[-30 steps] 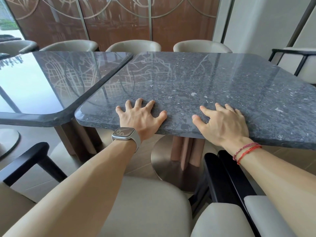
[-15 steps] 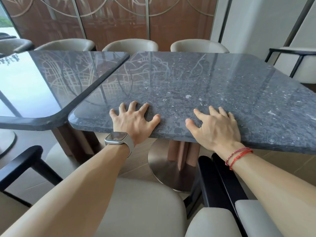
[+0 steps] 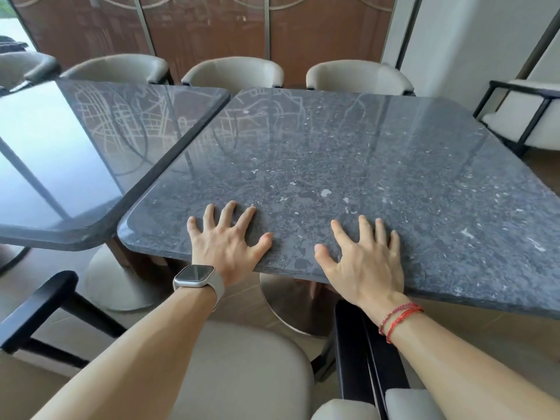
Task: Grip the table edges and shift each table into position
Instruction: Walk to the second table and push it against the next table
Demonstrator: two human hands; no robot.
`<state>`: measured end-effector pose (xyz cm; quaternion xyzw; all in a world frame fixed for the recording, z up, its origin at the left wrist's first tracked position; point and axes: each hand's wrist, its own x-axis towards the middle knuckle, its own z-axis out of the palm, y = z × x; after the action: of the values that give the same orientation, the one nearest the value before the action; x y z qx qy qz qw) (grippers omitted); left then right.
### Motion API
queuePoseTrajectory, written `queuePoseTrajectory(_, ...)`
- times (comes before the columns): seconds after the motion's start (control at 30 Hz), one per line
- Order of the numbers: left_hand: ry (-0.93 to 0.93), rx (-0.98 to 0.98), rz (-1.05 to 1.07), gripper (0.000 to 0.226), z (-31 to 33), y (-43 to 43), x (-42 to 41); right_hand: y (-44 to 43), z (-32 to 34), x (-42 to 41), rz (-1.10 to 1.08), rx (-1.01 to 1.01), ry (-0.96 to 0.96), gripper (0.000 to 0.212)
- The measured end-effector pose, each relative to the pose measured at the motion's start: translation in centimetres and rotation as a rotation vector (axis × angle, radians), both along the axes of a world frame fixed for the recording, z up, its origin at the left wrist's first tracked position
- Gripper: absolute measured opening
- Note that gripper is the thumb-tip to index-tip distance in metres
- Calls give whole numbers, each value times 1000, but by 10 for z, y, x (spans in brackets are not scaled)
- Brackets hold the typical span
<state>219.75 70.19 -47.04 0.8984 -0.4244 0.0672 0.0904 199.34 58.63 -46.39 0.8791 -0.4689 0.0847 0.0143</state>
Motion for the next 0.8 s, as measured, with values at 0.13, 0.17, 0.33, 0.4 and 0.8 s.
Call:
queuePoseTrajectory(0.13,3,23,0,87,1,0,0,0,1,0,8,-2,-4,78)
queuePoseTrajectory(0.17,1,26,1,87,0,0,0,0,2,0,6,8,4,79)
queuePoseTrajectory(0.33,16,27,1,87,0,0,2,1,6,-1,1,37,14,82)
queuePoseTrajectory(0.4,29,41,-4,90,0,2,3,2,6,-1,-4,55,-4,83)
queuePoseTrajectory(0.8,864,-294,-110,90,103,82,-47,81,124,-36,-7,511,-354,61)
